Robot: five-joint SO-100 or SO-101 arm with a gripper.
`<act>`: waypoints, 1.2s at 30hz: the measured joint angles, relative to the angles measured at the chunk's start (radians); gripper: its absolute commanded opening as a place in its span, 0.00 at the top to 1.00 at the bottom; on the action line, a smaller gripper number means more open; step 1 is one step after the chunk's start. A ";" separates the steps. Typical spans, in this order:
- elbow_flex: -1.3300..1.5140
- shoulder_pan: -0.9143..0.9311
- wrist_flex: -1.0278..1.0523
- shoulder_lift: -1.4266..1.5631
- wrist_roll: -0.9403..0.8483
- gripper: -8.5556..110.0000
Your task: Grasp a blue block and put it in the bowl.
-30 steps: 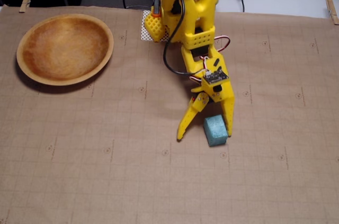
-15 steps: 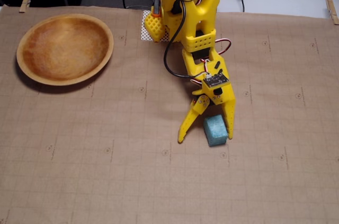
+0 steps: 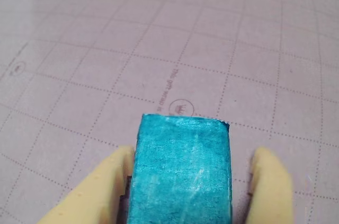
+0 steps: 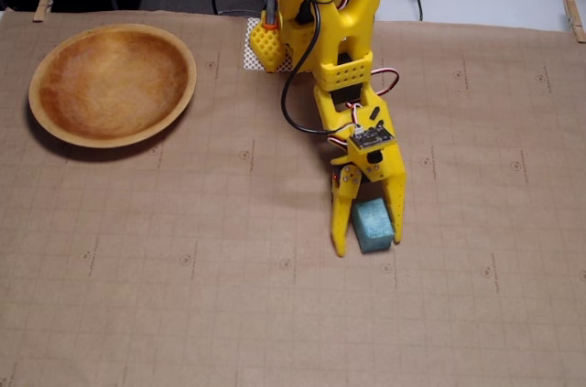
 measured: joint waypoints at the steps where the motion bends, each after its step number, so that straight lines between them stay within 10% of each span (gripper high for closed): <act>1: -0.002 0.000 0.000 0.000 0.000 0.80; 14: 0.000 0.000 -0.002 0.000 0.000 0.96; 36: 0.086 -0.005 0.075 0.207 -0.054 0.95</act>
